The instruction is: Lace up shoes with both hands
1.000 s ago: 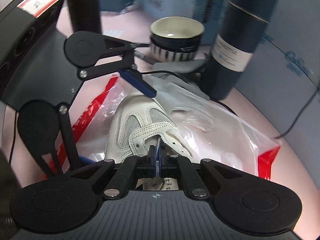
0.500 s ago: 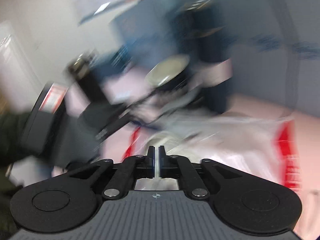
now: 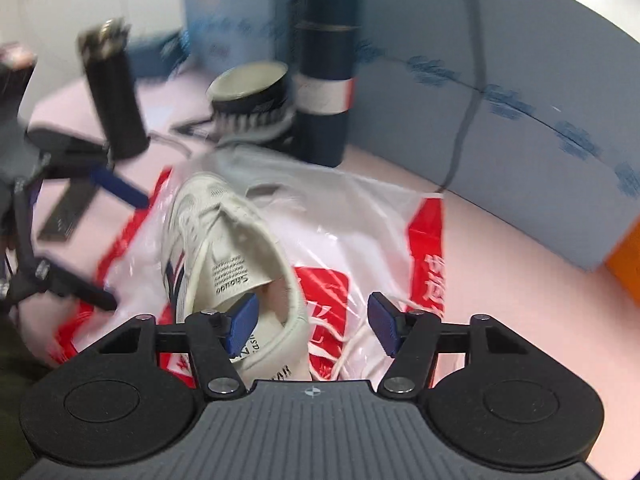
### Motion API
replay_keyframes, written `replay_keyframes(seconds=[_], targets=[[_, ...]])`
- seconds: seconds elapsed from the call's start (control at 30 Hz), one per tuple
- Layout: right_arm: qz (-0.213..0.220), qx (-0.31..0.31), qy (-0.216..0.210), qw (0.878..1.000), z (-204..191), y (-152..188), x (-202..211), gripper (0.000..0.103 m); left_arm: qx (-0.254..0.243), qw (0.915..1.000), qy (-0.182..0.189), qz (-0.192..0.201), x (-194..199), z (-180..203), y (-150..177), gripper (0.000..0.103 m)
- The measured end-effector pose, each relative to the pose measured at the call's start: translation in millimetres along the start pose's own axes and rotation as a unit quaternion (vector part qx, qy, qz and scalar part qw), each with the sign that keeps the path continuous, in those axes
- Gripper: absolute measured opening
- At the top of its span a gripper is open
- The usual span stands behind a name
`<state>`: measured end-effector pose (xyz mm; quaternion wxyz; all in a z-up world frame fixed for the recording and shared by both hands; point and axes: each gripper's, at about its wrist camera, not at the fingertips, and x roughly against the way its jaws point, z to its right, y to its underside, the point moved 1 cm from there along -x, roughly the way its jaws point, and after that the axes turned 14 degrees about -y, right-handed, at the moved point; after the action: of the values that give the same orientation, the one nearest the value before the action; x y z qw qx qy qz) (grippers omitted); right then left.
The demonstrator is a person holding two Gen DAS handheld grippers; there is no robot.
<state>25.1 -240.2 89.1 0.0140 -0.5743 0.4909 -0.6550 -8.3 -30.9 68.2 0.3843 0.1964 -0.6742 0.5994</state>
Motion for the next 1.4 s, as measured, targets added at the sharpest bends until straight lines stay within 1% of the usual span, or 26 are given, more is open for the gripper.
replay_keyframes(seconds=[0.03,0.07,0.13,0.17,0.2,0.23,0.3,0.33,0.43,0.47,0.57,0.67,0.73,0.83,0.87,0.93,0.97,1.0,1.07,1.1,1.13,1.17,1.23,1.3,1.37,1.4], targets=[[-0.01,0.0,-0.006,1.0,1,-2,-9,0.056,0.026,0.9994,-0.015,-0.017,-5,-3,0,0.103],[-0.022,-0.009,-0.011,1.0,5,-3,-17,0.051,0.053,0.9975,-0.031,-0.035,-11,-6,1,0.103],[-0.046,-0.028,-0.023,0.998,14,-6,-33,0.029,0.105,0.9917,-0.035,-0.066,-21,-15,1,0.103],[-0.047,-0.061,-0.039,0.996,21,-4,-38,0.013,0.126,0.9891,-0.025,-0.072,-25,-18,2,0.103],[-0.048,-0.095,-0.055,0.993,29,-2,-42,0.014,0.147,0.986,-0.015,-0.077,-29,-21,2,0.103],[-0.035,-0.128,-0.072,0.989,34,0,-41,0.014,0.163,0.9835,-0.002,-0.077,-32,-24,2,0.103],[-0.015,-0.166,-0.099,0.981,35,6,-32,0.013,0.188,0.9793,0.003,-0.075,-34,-27,0,0.103],[-0.001,-0.18,-0.108,0.978,31,9,-24,0.014,0.197,0.978,0.013,-0.069,-32,-29,-1,0.103],[0.039,-0.223,-0.131,0.965,15,20,-5,0.015,0.216,0.9725,0.085,-0.013,-20,-32,-9,0.103],[0.051,-0.24,-0.137,0.96,8,25,0,0.015,0.21,0.9725,0.1,0.005,-15,-30,-14,0.103],[0.058,-0.285,-0.144,0.946,-13,46,-6,0.016,0.167,0.9804,0.102,0.027,-15,-17,-34,0.103],[0.063,-0.329,-0.128,0.934,-25,70,-10,0.015,0.136,0.9879,0.074,0.009,-12,-10,-40,0.103],[0.088,-0.353,-0.126,0.923,-25,80,-4,0.015,0.119,0.9908,0.064,0.012,3,-10,-35,0.103],[0.08,-0.327,-0.122,0.934,-30,76,-2,0.017,0.106,0.9936,0.037,0.012,24,-20,-16,0.103],[0.068,-0.297,-0.114,0.946,-32,67,-3,0.017,0.109,0.9937,0.026,0.003,25,-25,-9,0.103],[0.042,-0.22,-0.088,0.971,-40,51,-5,0.034,0.12,0.9926,0.004,-0.015,26,-35,5,0.103],[0.027,-0.181,-0.074,0.98,-43,44,-6,0.046,0.13,0.9912,-0.007,-0.025,22,-40,12,0.103],[0.012,-0.142,-0.061,0.988,-47,37,-8,0.048,0.142,0.9891,-0.015,-0.035,17,-45,17,0.103],[-0.019,-0.078,-0.065,0.995,-54,29,-19,0.048,0.17,0.984,-0.02,-0.05,6,-51,22,0.103],[-0.023,-0.066,-0.078,0.994,-54,27,-26,0.036,0.181,0.982,-0.012,-0.053,2,-52,23,0.103],[-0.019,-0.08,-0.092,0.992,-52,29,-30,0.023,0.189,0.9805,-0.001,-0.054,-2,-51,22,0.103],[-0.014,-0.096,-0.104,0.99,-50,30,-35,0.015,0.191,0.9805,0.006,-0.048,-3,-48,19,0.103],[0.031,-0.154,-0.129,0.979,-41,34,-28,0.012,0.193,0.9803,0.02,-0.034,-6,-41,11,0.103],[0.085,-0.219,-0.156,0.959,-33,39,-13,0.012,0.182,0.9812,0.063,-0.01,-3,-33,-3,0.103],[0.116,-0.234,-0.137,0.956,-37,39,1,0.013,0.164,0.9815,0.098,0.016,0,-24,-19,0.103],[0.137,-0.246,-0.13,0.951,-37,40,8,0.013,0.151,0.9819,0.11,0.03,2,-18,-29,0.103]])
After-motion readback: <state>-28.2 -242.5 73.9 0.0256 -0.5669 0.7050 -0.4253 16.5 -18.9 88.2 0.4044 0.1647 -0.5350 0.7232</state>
